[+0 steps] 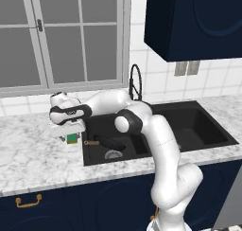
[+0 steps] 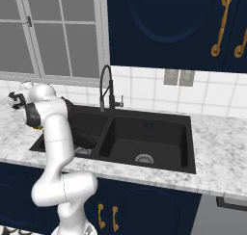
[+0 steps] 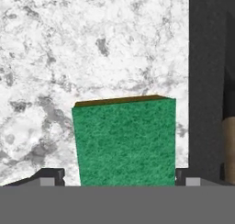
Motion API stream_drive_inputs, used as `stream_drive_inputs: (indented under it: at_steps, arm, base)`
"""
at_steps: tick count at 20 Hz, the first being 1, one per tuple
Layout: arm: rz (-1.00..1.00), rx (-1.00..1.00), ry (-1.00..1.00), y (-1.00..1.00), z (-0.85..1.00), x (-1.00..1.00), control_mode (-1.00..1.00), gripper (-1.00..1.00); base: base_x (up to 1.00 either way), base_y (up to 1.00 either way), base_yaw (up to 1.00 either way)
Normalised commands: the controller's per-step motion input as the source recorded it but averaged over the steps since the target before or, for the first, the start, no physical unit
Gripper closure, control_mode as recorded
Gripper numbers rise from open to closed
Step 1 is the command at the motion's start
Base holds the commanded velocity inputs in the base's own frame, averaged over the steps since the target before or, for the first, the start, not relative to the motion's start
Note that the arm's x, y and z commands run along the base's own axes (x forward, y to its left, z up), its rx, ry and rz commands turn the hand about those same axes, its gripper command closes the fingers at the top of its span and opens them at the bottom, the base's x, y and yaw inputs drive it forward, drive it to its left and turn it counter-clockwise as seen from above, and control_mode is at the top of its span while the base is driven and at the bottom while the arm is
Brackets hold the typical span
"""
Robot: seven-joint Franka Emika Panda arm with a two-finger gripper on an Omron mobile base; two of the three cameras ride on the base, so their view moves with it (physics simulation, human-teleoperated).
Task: Pick the pan and sponge and place them into the sink. Then turn on the water.
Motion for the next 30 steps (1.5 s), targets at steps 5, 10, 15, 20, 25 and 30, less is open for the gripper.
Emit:
stream_drive_inputs:
  at_steps: [5, 10, 15, 20, 25, 30]
  arm:
    - [0.06, 0.01, -0.03, -0.04, -0.29, 0.00, -1.00, 1.00]
    - [0.10, 0.01, -0.05, -0.21, -0.27, 0.00, -1.00, 1.00]
    - [0.07, 0.03, -0.08, -0.21, -0.06, -0.07, -1.00, 1.00]
    - [0.00, 0.09, -0.02, -0.21, 0.56, -0.55, -1.00, 1.00]
    - [0.00, 0.06, 0.00, -0.64, 0.28, -0.39, -1.00, 1.00]
    - [-0.03, 0.05, 0.01, -0.83, 0.23, -0.06, -1.00, 1.00]
  base:
    - [0.00, 0.00, 0.00]
    - [0.00, 0.00, 0.00]
    - [0.00, 0.00, 0.00]
    - [0.00, 0.00, 0.00]
    - [0.00, 0.00, 0.00]
    - [0.00, 0.00, 0.00]
